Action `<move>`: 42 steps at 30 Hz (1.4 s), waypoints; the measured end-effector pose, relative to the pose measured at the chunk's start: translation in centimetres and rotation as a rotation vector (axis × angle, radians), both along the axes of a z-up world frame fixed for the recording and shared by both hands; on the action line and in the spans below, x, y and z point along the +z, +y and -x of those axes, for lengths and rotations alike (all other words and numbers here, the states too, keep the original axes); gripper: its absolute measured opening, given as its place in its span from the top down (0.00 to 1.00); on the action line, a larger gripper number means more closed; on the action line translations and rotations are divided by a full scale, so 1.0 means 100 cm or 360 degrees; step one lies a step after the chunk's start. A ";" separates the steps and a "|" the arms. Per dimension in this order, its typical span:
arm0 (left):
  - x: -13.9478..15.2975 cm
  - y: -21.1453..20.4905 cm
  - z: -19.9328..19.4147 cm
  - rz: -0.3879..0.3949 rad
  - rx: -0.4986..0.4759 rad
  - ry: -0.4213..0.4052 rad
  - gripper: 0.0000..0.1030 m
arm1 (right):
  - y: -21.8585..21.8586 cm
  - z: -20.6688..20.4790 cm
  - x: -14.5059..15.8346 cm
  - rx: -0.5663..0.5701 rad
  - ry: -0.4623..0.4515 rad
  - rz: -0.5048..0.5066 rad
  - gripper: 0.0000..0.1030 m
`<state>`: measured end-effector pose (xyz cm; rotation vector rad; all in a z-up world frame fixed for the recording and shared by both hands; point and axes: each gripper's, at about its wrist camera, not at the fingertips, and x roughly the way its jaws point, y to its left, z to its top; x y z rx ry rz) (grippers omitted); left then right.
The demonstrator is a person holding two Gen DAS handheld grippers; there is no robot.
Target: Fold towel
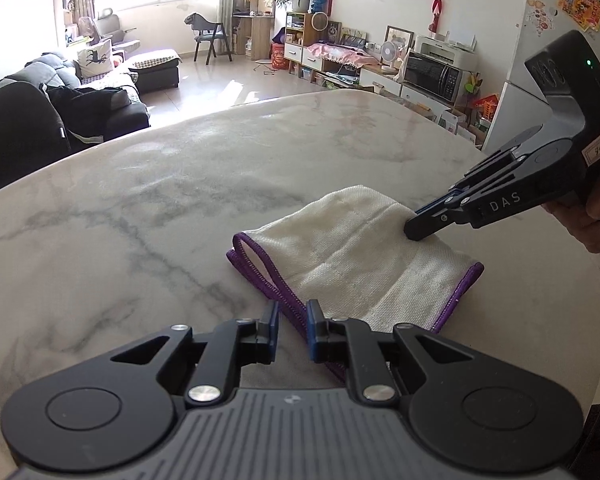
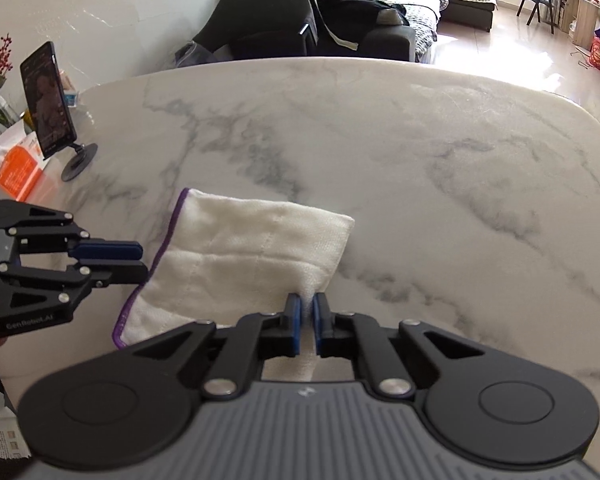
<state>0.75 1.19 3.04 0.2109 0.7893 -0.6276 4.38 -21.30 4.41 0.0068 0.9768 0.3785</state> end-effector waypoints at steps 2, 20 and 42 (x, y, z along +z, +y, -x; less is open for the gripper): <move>-0.001 -0.005 -0.006 0.0001 0.0037 0.0032 0.85 | -0.005 -0.002 0.000 -0.0026 -0.0007 0.0000 0.93; -0.007 -0.020 -0.058 0.0212 0.0285 0.0184 0.85 | -0.012 -0.014 -0.003 -0.0088 -0.0048 -0.0005 0.92; 0.016 -0.042 -0.045 -0.0036 0.0487 0.0065 0.30 | -0.008 -0.019 0.015 -0.0158 -0.0115 0.0108 0.40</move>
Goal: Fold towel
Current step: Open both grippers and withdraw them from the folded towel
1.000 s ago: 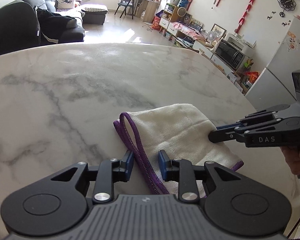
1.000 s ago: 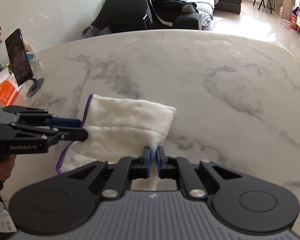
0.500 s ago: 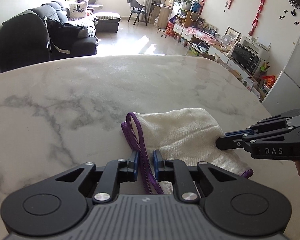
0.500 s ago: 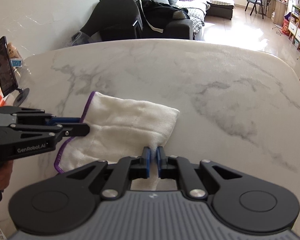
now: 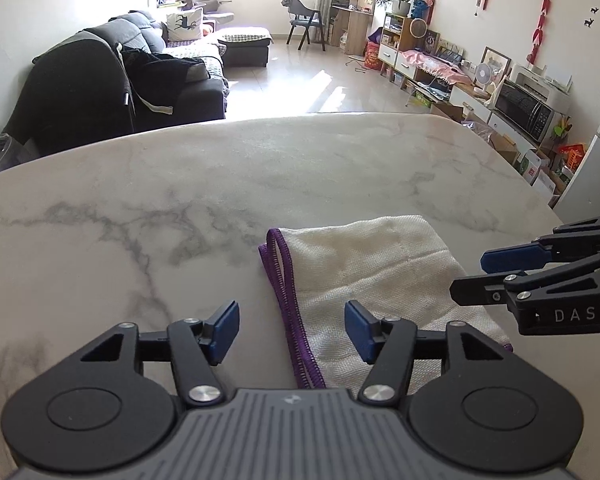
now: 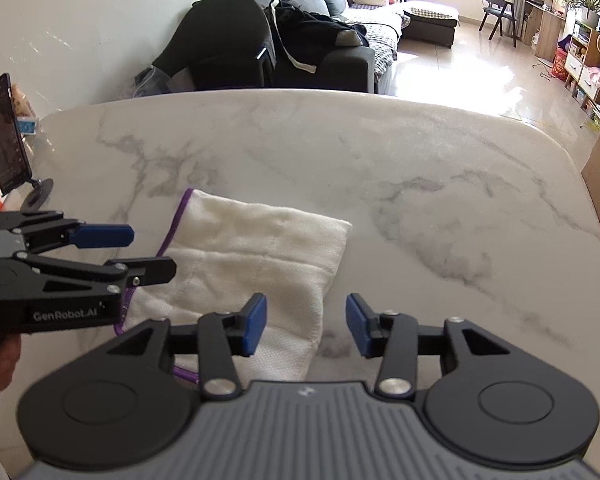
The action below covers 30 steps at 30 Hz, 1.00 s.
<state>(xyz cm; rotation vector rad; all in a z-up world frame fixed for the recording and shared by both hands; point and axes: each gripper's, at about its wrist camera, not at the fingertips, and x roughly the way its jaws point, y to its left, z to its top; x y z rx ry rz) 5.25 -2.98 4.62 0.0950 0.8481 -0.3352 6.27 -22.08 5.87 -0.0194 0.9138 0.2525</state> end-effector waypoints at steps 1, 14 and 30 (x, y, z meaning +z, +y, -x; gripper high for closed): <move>0.002 -0.001 0.002 -0.0009 0.0015 -0.0003 0.26 | 0.000 0.002 0.002 -0.0007 -0.0009 0.0008 0.36; 0.022 -0.007 0.040 -0.0089 0.0249 -0.0015 0.01 | -0.006 0.032 0.013 -0.0149 -0.0057 0.0083 0.00; 0.016 -0.007 0.074 -0.0136 0.0437 0.0015 0.01 | -0.017 0.080 0.002 -0.0370 -0.0139 0.0125 0.00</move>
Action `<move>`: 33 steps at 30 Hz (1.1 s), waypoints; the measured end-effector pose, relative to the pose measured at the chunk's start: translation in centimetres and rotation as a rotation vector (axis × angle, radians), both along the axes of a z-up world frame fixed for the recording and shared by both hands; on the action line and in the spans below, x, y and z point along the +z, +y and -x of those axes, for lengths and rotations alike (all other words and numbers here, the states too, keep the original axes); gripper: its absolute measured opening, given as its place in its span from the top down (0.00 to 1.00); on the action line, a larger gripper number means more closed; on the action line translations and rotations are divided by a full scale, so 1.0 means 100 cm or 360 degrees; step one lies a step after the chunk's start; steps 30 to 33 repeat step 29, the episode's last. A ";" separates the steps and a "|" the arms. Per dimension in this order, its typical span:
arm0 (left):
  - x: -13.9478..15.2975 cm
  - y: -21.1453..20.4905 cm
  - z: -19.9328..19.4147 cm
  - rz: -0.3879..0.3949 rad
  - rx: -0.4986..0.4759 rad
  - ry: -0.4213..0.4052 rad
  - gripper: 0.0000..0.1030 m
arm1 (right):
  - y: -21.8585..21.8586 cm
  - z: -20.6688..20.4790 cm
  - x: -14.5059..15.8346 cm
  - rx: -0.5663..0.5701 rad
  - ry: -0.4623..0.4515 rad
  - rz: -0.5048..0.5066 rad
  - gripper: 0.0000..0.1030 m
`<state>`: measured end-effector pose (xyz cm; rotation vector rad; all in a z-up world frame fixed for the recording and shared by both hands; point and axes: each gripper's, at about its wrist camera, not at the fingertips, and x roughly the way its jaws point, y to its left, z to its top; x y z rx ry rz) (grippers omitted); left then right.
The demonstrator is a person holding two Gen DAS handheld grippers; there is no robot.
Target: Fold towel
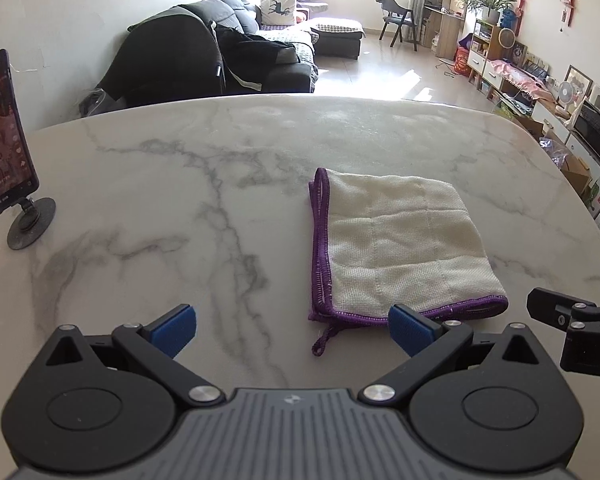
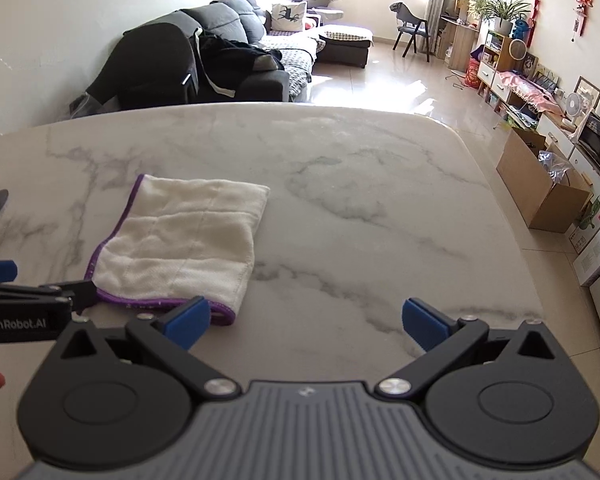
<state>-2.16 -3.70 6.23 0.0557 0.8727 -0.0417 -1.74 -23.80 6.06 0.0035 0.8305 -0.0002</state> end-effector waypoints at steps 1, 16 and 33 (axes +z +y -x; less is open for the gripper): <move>-0.001 0.000 0.002 0.0000 0.0007 0.0000 0.01 | -0.001 0.001 -0.001 0.0004 0.0010 -0.0021 0.00; -0.013 -0.008 0.004 -0.0007 -0.0002 0.0054 0.01 | 0.002 0.005 -0.006 0.0027 0.0026 0.0015 0.00; -0.018 -0.003 0.003 0.0018 -0.0015 0.0075 0.01 | 0.003 0.003 -0.010 0.0044 0.0044 0.0013 0.00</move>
